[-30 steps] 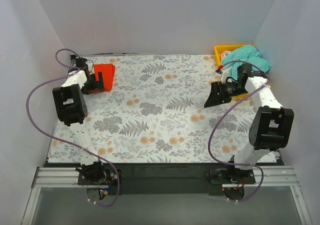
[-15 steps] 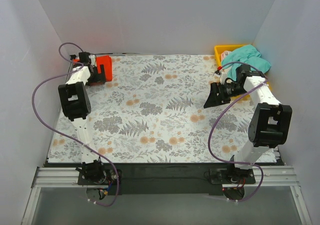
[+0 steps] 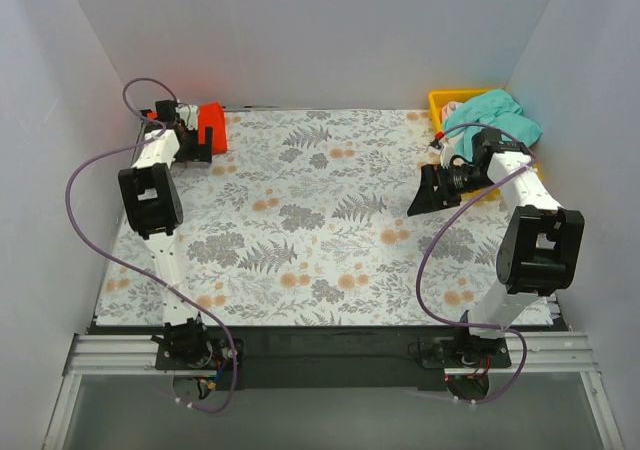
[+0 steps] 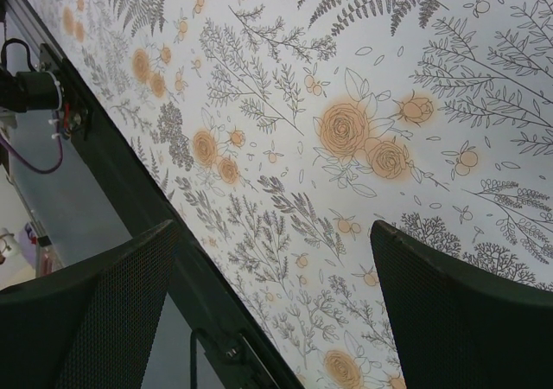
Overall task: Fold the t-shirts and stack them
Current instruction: Neatly place the folded tshirt to the corner, then reset both grippers
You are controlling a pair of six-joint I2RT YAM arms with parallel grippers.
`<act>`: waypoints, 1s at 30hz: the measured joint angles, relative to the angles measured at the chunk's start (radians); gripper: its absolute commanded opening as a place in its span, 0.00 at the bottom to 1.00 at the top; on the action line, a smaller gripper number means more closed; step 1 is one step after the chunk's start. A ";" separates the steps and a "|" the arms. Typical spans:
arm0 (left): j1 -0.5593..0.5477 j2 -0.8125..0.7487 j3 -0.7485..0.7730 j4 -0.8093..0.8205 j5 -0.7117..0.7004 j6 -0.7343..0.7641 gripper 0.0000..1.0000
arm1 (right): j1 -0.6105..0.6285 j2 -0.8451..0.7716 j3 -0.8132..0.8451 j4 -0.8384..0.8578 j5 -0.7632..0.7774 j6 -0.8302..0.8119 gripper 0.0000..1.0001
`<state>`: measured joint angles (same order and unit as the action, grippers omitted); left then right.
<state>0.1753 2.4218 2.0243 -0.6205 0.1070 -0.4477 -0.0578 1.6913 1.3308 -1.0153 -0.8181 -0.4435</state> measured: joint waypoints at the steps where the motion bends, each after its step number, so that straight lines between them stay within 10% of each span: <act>1: 0.000 0.000 0.000 0.000 0.004 0.007 0.98 | 0.000 0.000 0.001 0.000 0.000 0.000 0.98; 17: 0.044 -0.180 -0.109 -0.166 0.058 0.034 0.98 | 0.000 -0.004 0.122 -0.006 0.008 0.003 0.98; 30: -0.183 -0.875 -0.394 -0.182 0.235 -0.145 0.98 | -0.006 -0.125 0.156 0.083 0.099 0.077 0.98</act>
<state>-0.0078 1.5463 1.6306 -0.8021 0.3416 -0.5922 -0.0643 1.5665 1.4872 -0.9321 -0.7189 -0.3660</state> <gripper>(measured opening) 0.982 0.984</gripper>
